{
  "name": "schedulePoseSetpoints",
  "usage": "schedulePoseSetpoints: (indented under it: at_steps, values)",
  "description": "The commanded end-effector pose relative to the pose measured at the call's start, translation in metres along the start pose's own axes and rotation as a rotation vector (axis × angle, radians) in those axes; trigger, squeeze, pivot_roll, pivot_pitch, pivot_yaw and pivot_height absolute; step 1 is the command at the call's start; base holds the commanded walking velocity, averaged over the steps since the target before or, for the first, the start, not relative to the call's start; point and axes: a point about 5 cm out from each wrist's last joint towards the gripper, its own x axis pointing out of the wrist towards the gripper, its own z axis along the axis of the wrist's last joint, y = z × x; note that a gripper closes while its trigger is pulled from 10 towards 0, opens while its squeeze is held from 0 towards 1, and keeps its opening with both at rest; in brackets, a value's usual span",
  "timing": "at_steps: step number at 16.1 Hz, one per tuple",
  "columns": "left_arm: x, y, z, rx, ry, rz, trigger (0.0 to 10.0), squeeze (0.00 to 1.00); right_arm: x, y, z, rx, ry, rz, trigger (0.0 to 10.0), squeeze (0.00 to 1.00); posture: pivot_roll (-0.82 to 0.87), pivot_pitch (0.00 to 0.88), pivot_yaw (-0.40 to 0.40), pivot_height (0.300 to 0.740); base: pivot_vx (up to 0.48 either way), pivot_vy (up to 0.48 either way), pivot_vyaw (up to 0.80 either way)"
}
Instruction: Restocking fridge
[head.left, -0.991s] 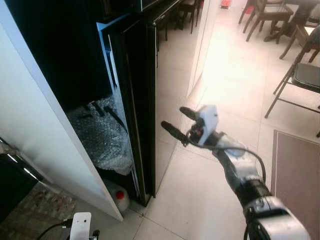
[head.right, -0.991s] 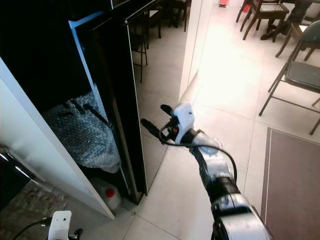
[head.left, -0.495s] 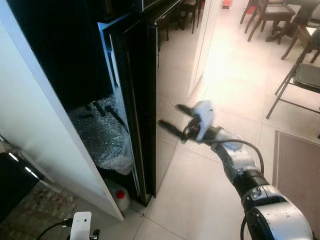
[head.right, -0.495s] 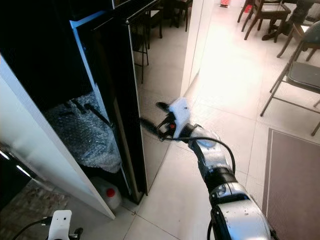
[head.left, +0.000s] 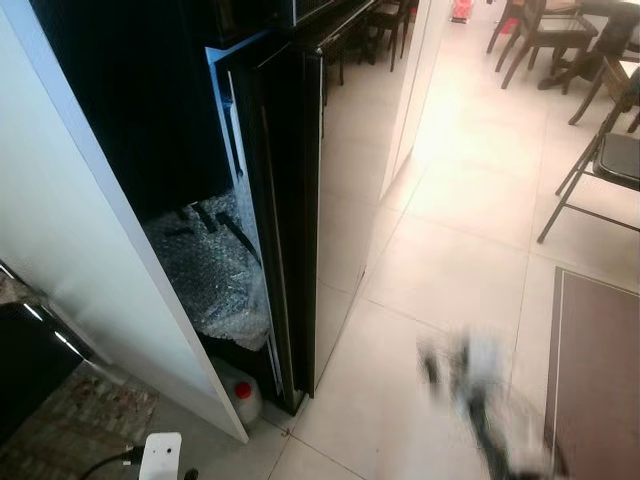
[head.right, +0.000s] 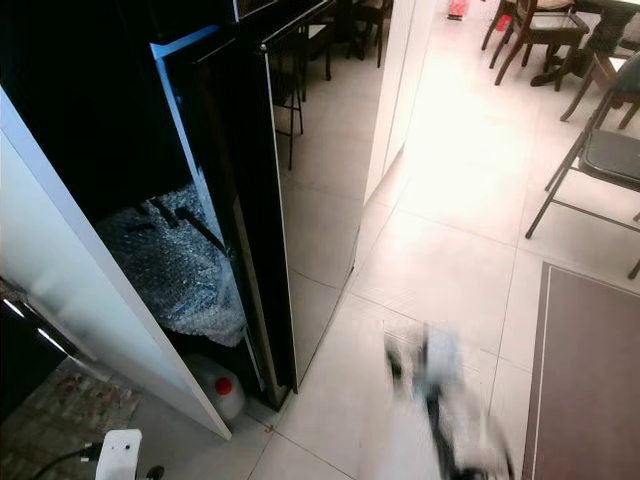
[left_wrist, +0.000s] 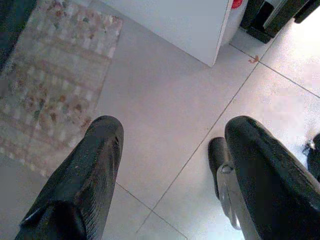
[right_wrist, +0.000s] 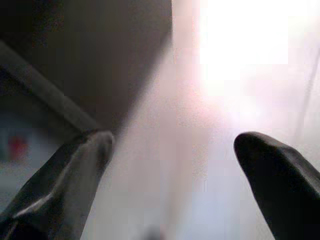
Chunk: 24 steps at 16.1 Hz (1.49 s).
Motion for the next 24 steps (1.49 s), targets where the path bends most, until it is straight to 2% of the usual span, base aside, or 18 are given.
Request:
schedulePoseSetpoints:
  at_steps: [1, 2, 4, 6, 13, 19, 24]
  values:
    - [-0.002, 0.000, -0.008, -0.005, 0.027, 0.000, 10.0, 0.00, -0.002, 0.000, -0.012, -0.006, 0.060, -0.028, 10.0, 0.00, -0.13, 0.002, 0.003, 0.740, 0.000, 0.000, 0.00]
    - [-0.001, 0.001, -0.007, -0.012, 0.031, 0.004, 10.0, 0.00, -0.007, -0.004, -0.028, 0.017, 0.111, -0.078, 10.0, 0.00, -0.12, 0.002, 0.002, 0.740, 0.000, 0.000, 0.00]
    - [-0.001, 0.002, -0.006, -0.016, 0.034, 0.008, 10.0, 0.00, -0.010, -0.006, -0.037, 0.059, 0.131, -0.117, 10.0, 0.00, -0.12, 0.004, 0.000, 0.740, 0.000, 0.000, 0.00]
    - [0.000, 0.003, -0.003, -0.014, 0.035, 0.009, 10.0, 0.00, -0.005, 0.001, -0.023, 0.072, 0.061, -0.095, 10.0, 0.00, -0.13, 0.019, 0.000, 0.740, 0.000, 0.240, 0.00]
    - [0.001, 0.005, -0.002, -0.011, 0.038, 0.012, 10.0, 0.00, 0.005, 0.004, 0.013, 0.065, -0.059, -0.092, 10.0, 0.00, -0.13, 0.038, 0.002, 0.740, 0.000, 0.265, 0.00]
    - [0.000, 0.005, -0.003, -0.003, 0.036, 0.012, 10.0, 0.00, 0.007, 0.010, 0.019, 0.059, -0.088, -0.079, 10.0, 0.00, -0.12, 0.046, 0.004, 0.740, 0.000, 0.285, 0.00]
    - [0.000, 0.001, -0.002, 0.012, 0.025, 0.003, 10.0, 0.00, 0.009, 0.010, 0.032, 0.041, -0.147, -0.084, 10.0, 0.00, -0.12, 0.050, 0.005, 0.740, 0.000, 0.000, 0.00]
